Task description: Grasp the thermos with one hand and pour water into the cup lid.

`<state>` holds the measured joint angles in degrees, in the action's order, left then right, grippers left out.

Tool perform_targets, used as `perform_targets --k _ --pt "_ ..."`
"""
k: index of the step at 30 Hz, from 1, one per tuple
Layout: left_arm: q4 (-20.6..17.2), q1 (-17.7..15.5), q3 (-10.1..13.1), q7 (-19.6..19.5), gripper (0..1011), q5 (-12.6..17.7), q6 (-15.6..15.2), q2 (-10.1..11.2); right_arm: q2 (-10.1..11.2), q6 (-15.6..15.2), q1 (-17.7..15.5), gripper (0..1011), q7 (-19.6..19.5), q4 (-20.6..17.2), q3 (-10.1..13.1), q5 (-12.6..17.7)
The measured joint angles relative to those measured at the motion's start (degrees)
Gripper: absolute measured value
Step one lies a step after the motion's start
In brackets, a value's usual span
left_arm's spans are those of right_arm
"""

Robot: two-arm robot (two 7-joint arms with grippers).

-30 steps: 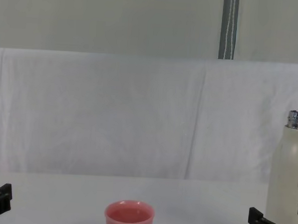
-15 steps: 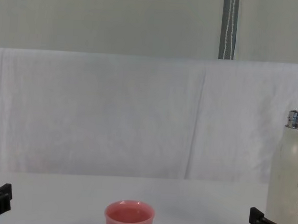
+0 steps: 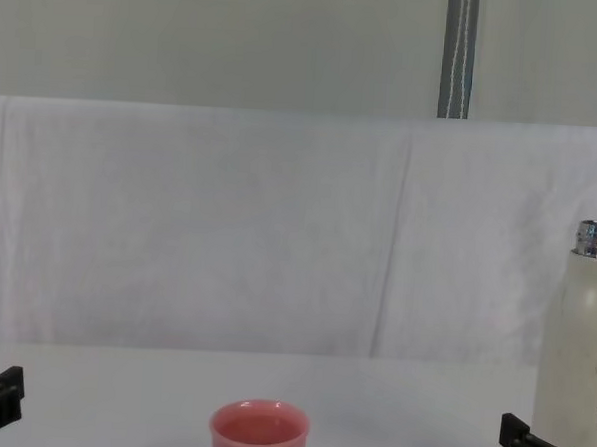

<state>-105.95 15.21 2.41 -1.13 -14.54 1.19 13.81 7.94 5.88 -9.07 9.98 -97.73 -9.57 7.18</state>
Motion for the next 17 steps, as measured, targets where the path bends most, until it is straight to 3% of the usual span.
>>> perform_targets --k 17 --pt "0.0 0.0 0.0 0.0 1001 0.0 0.0 0.0 0.0 0.0 0.0 1001 -0.03 0.0 0.0 0.0"
